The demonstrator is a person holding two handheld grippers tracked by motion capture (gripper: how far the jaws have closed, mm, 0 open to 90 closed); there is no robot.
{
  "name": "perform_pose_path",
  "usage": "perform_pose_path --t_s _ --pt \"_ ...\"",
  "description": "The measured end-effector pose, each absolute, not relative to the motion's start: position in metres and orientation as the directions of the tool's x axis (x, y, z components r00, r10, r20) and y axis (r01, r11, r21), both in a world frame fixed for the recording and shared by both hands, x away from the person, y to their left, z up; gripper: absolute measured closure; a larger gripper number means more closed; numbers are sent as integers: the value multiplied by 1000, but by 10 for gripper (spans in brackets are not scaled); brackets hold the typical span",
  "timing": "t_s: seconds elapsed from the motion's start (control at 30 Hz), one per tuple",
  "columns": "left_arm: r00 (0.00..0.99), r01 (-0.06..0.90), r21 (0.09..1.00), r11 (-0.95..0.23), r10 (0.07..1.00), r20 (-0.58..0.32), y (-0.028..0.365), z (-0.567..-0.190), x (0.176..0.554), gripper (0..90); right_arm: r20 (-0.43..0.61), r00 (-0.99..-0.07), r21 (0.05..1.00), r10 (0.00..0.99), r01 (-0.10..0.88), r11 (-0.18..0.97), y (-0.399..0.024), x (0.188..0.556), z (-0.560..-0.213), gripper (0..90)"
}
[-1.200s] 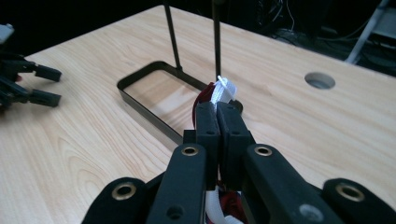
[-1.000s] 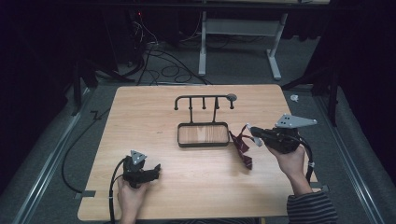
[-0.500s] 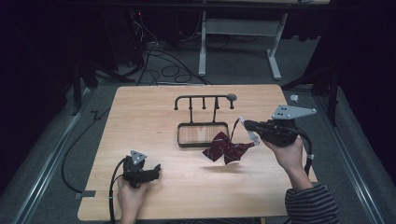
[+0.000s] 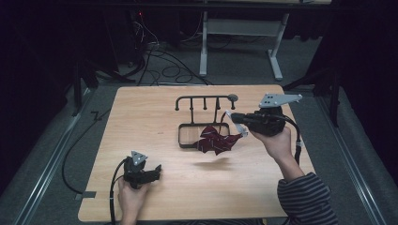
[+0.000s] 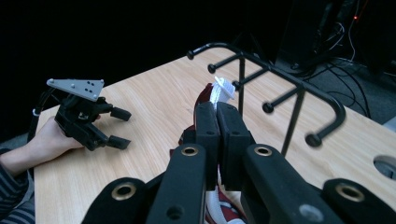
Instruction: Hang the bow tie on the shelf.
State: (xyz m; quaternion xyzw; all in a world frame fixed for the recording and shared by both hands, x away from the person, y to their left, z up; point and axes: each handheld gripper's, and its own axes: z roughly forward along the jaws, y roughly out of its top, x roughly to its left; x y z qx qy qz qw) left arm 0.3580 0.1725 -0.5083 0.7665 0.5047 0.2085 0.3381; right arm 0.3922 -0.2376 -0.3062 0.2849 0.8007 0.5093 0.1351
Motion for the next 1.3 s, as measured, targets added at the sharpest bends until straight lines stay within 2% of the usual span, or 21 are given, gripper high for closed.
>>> perform_pose_path --t_s 0.2,0.67,1.3 --pt "404 633 729 -262 915 -22 172 -508 358 158 85 -818 885 569 325 334 -216 410 -303 900" --pt "405 633 728 -263 914 -22 172 -508 358 158 93 -821 874 564 338 348 -195 439 -308 900" --pt "404 633 729 -262 914 -23 172 -508 358 159 94 -821 870 563 343 354 -184 464 -307 900"
